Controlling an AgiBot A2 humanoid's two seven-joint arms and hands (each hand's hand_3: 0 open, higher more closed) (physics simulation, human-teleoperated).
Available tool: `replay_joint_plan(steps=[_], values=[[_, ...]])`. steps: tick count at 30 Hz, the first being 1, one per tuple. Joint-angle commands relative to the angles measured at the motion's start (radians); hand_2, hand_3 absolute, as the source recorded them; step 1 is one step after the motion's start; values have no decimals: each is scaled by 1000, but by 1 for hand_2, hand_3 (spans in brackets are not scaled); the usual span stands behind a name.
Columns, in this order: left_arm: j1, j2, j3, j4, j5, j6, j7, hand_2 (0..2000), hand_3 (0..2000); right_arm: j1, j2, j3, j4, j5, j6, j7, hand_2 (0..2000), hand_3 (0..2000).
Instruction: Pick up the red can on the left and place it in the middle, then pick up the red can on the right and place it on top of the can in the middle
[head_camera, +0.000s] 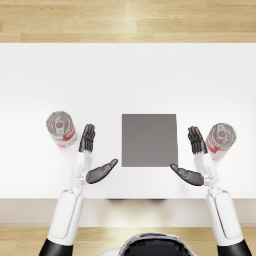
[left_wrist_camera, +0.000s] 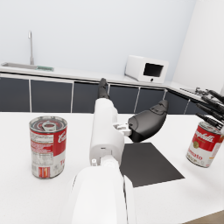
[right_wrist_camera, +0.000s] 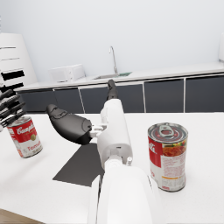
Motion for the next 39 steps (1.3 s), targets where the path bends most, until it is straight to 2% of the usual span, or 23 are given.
replay_joint_plan(steps=[1, 4, 12, 16, 27, 29, 39], values=[[61, 29, -65, 4, 0, -11, -10, 0, 0, 13, -10, -45, 48, 0, -15, 15, 0, 0], [87, 41, -134, 9, 0, -27, -27, 0, 0, 8, -16, -116, 68, 0, -38, 38, 0, 0], [104, 52, -321, 27, 356, -36, -36, 0, 0, -21, -31, -316, 108, 356, -50, 51, 0, 0], [104, 56, -370, 98, 472, -37, -37, 0, 0, -46, -40, -371, 69, 440, -51, 52, 0, 0], [110, 73, -338, 404, 513, -37, -37, 0, 0, -29, -56, -343, -220, 469, -51, 52, 0, 0], [136, 76, -328, 489, 513, -37, -37, 0, 0, -19, -60, -331, -280, 469, -51, 52, 0, 0], [228, 95, -305, 714, 514, -37, -37, 0, 0, 47, -81, -296, -462, 469, -51, 52, 0, 0]])
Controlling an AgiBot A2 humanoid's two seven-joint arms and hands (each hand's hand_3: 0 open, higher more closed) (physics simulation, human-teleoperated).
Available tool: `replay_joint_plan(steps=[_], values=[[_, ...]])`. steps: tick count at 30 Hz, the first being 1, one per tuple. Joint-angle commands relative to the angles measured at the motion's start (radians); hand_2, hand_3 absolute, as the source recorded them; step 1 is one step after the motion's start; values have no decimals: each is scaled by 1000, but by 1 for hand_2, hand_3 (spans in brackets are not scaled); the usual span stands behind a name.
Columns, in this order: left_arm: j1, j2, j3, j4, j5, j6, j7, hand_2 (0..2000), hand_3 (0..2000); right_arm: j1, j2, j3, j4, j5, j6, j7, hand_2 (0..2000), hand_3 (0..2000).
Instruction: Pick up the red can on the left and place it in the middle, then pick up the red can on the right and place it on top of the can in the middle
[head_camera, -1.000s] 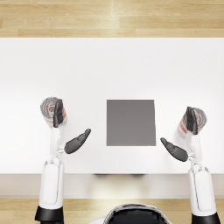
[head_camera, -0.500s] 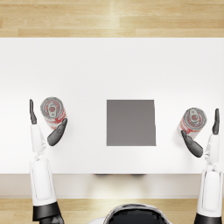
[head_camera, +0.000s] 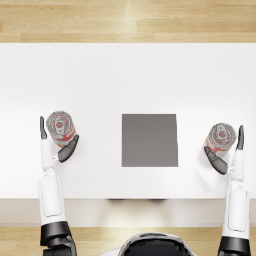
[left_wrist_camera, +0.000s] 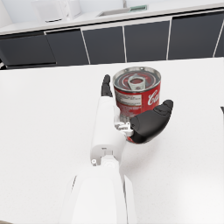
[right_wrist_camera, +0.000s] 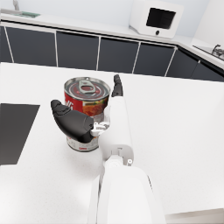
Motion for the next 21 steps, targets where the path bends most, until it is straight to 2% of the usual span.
replay_joint_plan(steps=[1, 14, 15, 16, 17, 18, 19, 20, 21], values=[[55, 2, -3, 84, 0, 0, 0, 0, 0, 45, -4, 15, -82, 0, 0, 0, 0, 0], [147, 22, -12, 239, 0, -2, 0, 0, 0, 127, -30, 41, -254, 0, -6, 0, 0, 0], [155, 23, -17, 257, 0, -6, 0, 1361, 327, 132, -32, 41, -268, 0, -5, 0, 0, 0], [157, 25, -24, 269, -1, -17, -2, 2000, 653, 122, -33, 41, -251, 0, -4, 0, 1361, 327], [158, 26, -31, 266, -1, -29, -1, 2000, 980, 128, -34, 37, -258, 0, 18, 1, 2000, 653], [152, 27, -35, 250, 0, -34, -1, 2000, 1307, 122, -34, 36, -239, 0, 38, 1, 2000, 980], [152, 28, -37, 250, 0, -29, -3, 2000, 1520, 121, -36, 30, -223, 0, 48, 1, 2000, 1307], [157, 29, -44, 246, 0, -24, -4, 2000, 1520, 116, -37, 28, -205, 0, 47, 2, 2000, 1520], [149, 31, -41, 217, 0, -25, -4, 2000, 1520, 116, -39, 26, -192, 0, 45, 3, 2000, 1520]])
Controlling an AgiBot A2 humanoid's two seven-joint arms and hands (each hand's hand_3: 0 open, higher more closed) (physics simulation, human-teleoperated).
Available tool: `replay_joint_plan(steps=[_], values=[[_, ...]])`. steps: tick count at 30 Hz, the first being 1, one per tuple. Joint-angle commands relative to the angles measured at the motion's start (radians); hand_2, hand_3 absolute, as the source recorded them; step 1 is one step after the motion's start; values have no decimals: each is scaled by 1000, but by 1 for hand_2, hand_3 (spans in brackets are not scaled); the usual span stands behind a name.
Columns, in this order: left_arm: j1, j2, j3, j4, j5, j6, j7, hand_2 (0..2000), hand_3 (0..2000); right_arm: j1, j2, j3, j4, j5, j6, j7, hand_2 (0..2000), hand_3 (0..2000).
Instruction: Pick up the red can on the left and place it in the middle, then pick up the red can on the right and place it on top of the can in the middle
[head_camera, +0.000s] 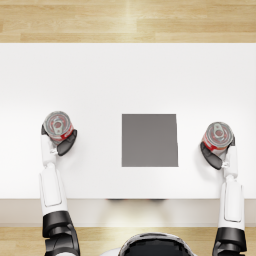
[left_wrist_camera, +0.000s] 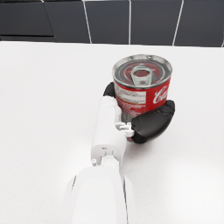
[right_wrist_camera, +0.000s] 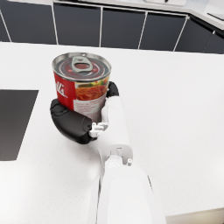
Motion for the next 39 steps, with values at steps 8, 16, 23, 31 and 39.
replay_joint_plan(steps=[8, 16, 23, 31, 39], values=[[-130, 5, 234, -594, 0, -8, 0, 2000, 1520, 9, -14, 54, 343, 0, 7, 1, 2000, 1520], [-29, 97, 528, -547, 1, -51, 1, 2000, 1520, 32, -32, 94, 440, 0, 24, 3, 2000, 1520], [41, 164, 642, -358, 1, -56, -26, 2000, 1520, 47, -47, 123, 462, 0, 25, 2, 2000, 1520], [64, 201, 672, -159, 1, -50, -257, 2000, 1520, 78, -67, 142, 547, 0, 27, 2, 2000, 1520], [67, 221, 650, -39, 1, -49, -295, 2000, 1520, 81, -82, 179, 561, 0, 30, 2, 2000, 1520]])
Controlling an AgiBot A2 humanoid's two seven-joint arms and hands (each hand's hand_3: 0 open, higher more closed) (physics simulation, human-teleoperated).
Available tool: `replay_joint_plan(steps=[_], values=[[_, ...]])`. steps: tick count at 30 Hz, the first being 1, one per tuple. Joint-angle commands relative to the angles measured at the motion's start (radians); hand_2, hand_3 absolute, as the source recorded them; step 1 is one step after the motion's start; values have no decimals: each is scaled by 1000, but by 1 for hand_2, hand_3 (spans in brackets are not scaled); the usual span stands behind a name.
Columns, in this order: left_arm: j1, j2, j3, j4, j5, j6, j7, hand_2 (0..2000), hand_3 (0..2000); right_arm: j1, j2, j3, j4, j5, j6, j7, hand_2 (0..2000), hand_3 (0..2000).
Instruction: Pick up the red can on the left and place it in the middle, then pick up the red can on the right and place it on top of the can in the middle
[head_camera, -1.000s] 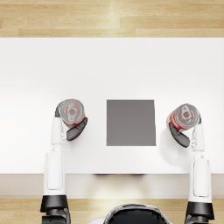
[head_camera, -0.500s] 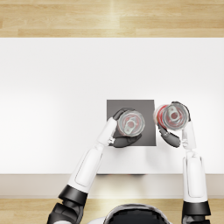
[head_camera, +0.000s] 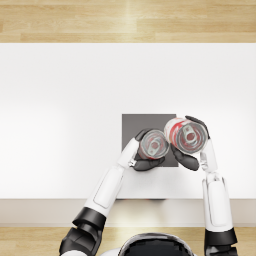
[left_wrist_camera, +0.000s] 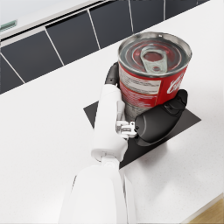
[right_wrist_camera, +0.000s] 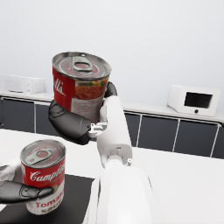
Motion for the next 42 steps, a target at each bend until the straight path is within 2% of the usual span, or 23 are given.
replay_joint_plan(steps=[1, 2, 3, 4, 6, 7, 8, 12, 13, 16, 19, 25, 27, 28, 29, 36, 39, 40, 41, 42], values=[[80, -62, 157, 46, 0, 1, -2, 2000, 1520, 23, -8, 15, 13, 0, 1, 0, 2000, 1520], [38, -3, 9, 50, -1, 2, -2, 2000, 1520, 28, -11, 16, 16, 0, 1, 1, 2000, 1520], [30, -6, 12, 44, 0, 2, -7, 639, 1193, 41, -17, 19, 16, 0, 1, 0, 2000, 1520], [18, -11, 15, 23, 0, -5, -15, 0, 867, 56, -24, 27, 10, 0, 2, 0, 2000, 1520], [-11, -23, -2, -26, 0, 4, -23, 0, 213, 78, -36, 56, 10, 0, 1, 0, 2000, 1520], [-28, -31, -15, -59, 0, 23, -25, 0, 0, 85, -41, 68, 12, 0, 1, 0, 2000, 1520], [-57, -45, -35, -118, 0, 38, -22, 0, 0, 99, -50, 85, 8, 0, 2, 1, 2000, 1520], [-166, -100, -120, -376, -1, 65, 82, 0, 0, 118, -68, 123, 5, 0, 4, -13, 2000, 1520], [-199, -115, -159, -450, -1, 67, 113, 0, 0, 121, -71, 124, -1, 0, 5, -48, 2000, 1520], [-297, -147, -306, -640, -1, 71, 228, 0, 0, 138, -85, 146, -34, 0, -4, -215, 2000, 1520], [-358, -146, -469, -699, -1, 73, 273, 0, 0, 168, -105, 170, -78, 0, -24, -298, 2000, 1520], [-395, -133, -649, -683, -2, 73, 296, 0, 0, 199, -128, 191, -186, 0, -38, -340, 2000, 1520], [-406, -132, -653, -683, -2, 73, 297, 0, 0, 198, -131, 198, -221, 0, -37, -343, 2000, 1520], [-399, -132, -613, -677, -2, 73, 298, 0, 0, 193, -131, 207, -229, 0, -38, -345, 2000, 1520], [-410, -131, -648, -692, -2, 73, 298, 0, 0, 186, -130, 208, -226, 0, -38, -345, 2000, 1520], [-415, -126, -631, -682, -1, 73, 299, 0, 0, 148, -125, 229, -236, 0, -43, -347, 2000, 1520], [-404, -125, -641, -696, -1, 73, 299, 0, 0, 145, -129, 239, -256, 0, -24, -347, 2000, 1520], [-406, -125, -643, -703, -1, 73, 299, 0, 0, 140, -128, 240, -243, 0, -29, -344, 639, 1193], [-408, -124, -645, -713, -1, 73, 299, 0, 0, 140, -129, 241, -227, 0, -41, -346, 0, 867], [-408, -123, -651, -724, -1, 73, 299, 0, 0, 136, -129, 244, -207, 0, -44, -349, 0, 540]])
